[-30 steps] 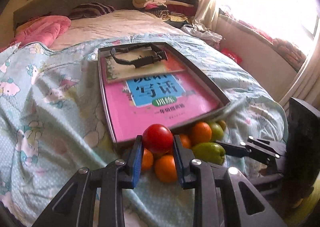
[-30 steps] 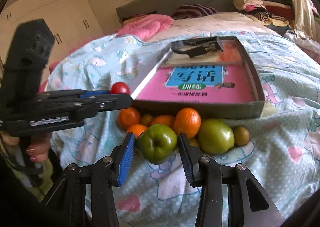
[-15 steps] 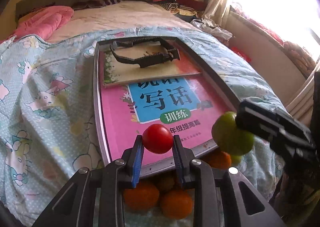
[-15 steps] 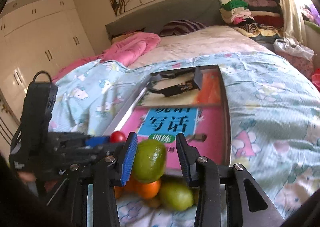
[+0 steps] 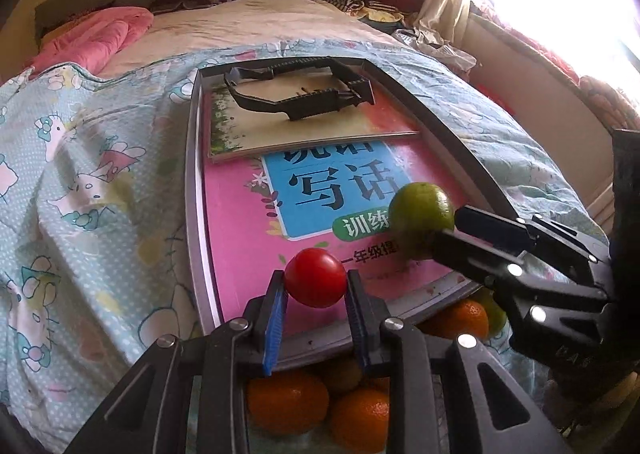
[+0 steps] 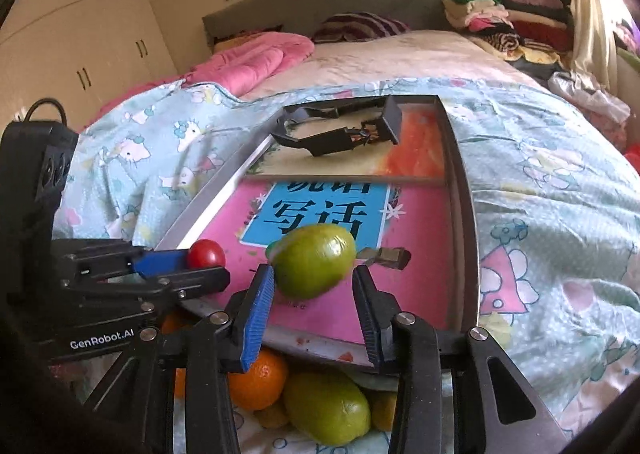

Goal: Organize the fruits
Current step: 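Lift both fruits into the tray onto the pink book and open both tools, then withdraw both open tools from the tray back toward the fruit row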

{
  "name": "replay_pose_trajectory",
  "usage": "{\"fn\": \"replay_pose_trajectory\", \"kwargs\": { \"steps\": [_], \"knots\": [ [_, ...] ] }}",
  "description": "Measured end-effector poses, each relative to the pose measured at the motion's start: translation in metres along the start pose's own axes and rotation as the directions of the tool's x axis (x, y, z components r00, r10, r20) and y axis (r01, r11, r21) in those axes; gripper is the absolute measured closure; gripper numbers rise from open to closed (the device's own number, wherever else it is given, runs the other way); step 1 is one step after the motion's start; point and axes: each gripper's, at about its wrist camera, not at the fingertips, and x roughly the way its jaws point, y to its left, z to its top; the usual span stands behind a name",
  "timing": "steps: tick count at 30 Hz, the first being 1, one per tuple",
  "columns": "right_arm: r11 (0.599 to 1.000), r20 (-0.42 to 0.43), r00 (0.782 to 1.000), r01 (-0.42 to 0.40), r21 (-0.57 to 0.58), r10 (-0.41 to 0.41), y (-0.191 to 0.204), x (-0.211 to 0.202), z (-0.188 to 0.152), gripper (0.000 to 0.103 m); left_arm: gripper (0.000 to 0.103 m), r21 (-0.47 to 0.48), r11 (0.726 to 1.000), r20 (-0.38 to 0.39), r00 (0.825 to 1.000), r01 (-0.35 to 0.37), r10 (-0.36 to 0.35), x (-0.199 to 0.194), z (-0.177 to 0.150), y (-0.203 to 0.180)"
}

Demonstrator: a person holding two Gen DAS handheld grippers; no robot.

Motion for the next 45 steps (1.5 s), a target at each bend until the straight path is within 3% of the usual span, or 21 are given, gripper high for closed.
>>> {"fn": "replay_pose_trajectory", "kwargs": {
  "steps": [6, 9, 13, 14, 23, 34, 37, 45],
  "knots": [
    [0.999, -0.013, 1.000, 0.023, -0.040, -0.024, 0.007, 0.006, -0.002, 0.060, 0.073, 0.000, 1.000, 0.004, 1.000, -0.016, 0.016, 0.000, 0.000, -0.001],
    [0.999, -0.006, 1.000, 0.011, -0.037, -0.012, 0.009, 0.001, -0.003, 0.053, 0.073, -0.002, 1.000, 0.007, 1.000, -0.020, 0.020, 0.000, 0.000, -0.001],
    [0.999, 0.005, 1.000, 0.006, -0.048, -0.005, 0.012, -0.008, -0.007, 0.047, 0.058, -0.002, 1.000, 0.019, 1.000, -0.023, 0.024, -0.005, -0.001, -0.001],
    [0.999, 0.008, 1.000, 0.009, -0.053, -0.009, 0.014, -0.010, -0.008, 0.043, 0.057, -0.003, 1.000, 0.022, 1.000, -0.021, 0.021, -0.006, -0.002, -0.001],
    [0.996, 0.030, 0.999, 0.036, -0.087, -0.033, 0.026, -0.026, -0.016, 0.035, 0.047, -0.016, 1.000, 0.063, 0.998, -0.021, 0.022, -0.021, -0.007, -0.003],
    [0.985, 0.093, 0.993, 0.092, -0.148, -0.079, 0.036, -0.061, -0.024, 0.034, 0.029, -0.039, 0.999, 0.146, 0.988, -0.039, 0.044, -0.062, -0.018, -0.004],
    [0.984, 0.096, 0.993, 0.088, -0.152, -0.073, 0.038, -0.067, -0.028, 0.026, 0.021, -0.061, 0.997, 0.162, 0.985, -0.047, 0.056, -0.070, -0.022, -0.004],
    [0.981, 0.097, 0.993, 0.090, -0.174, -0.074, 0.046, -0.074, -0.034, 0.026, 0.020, -0.069, 0.996, 0.166, 0.984, -0.049, 0.059, -0.079, -0.032, -0.007]
  ]
}}
